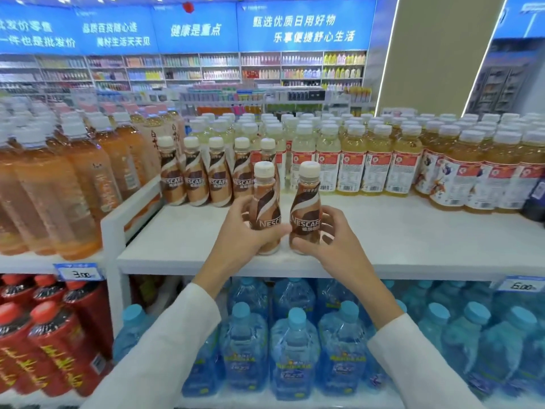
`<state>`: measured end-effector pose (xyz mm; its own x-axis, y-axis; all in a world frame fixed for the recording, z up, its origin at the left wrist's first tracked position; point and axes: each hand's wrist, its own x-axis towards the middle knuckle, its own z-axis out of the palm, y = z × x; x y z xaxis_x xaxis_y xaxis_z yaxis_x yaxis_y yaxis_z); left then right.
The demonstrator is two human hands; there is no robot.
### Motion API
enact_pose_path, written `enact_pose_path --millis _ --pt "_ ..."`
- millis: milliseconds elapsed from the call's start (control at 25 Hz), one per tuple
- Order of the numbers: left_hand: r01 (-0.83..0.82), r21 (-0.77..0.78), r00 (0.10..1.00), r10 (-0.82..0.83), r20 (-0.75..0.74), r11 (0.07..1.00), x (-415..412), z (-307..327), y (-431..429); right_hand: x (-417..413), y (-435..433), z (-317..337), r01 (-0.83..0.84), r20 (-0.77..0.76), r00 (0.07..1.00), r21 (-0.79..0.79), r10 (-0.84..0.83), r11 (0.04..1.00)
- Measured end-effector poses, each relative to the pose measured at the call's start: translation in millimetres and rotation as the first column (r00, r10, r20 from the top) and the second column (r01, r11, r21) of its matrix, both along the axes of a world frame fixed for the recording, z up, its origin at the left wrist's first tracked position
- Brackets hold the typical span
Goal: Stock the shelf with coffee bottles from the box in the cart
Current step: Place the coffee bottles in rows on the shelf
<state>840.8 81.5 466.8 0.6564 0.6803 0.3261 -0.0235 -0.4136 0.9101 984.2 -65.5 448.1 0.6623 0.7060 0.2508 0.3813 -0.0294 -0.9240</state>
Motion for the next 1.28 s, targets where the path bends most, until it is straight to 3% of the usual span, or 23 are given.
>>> enact_pose_path --millis 160,320,480,760,1040,1280 --pt "-0.135 0.054 0.99 0.137 -0.035 0.989 -5 -17 2 0 -1 -2 0.081 0.064 0.994 0.037 -0.083 0.996" --pt "0.018 -0.087 1.0 -0.017 0.016 0.996 -4 -21 10 -1 2 -2 0.049 0.056 0.997 0.044 -0.051 0.998" --pt "-0.021 -0.021 1.0 0.02 -0.013 1.0 -6 -25 5 -6 0 -2 0.047 0.068 0.996 0.038 -0.05 0.998" --pt "-0.234 0.148 0.971 0.238 -0.011 0.961 0 -26 -16 -22 -2 -8 0.133 0.017 0.99 0.156 -0.137 0.979" --pt "-0.412 0.026 0.911 0.412 -0.018 0.911 -31 -22 19 -55 57 -5 0.082 0.032 0.996 0.129 -0.087 0.988" --pt "-0.62 0.078 0.78 0.624 -0.04 0.781 -65 -9 91 -104 165 9 -0.03 0.071 0.997 0.112 0.022 0.993"
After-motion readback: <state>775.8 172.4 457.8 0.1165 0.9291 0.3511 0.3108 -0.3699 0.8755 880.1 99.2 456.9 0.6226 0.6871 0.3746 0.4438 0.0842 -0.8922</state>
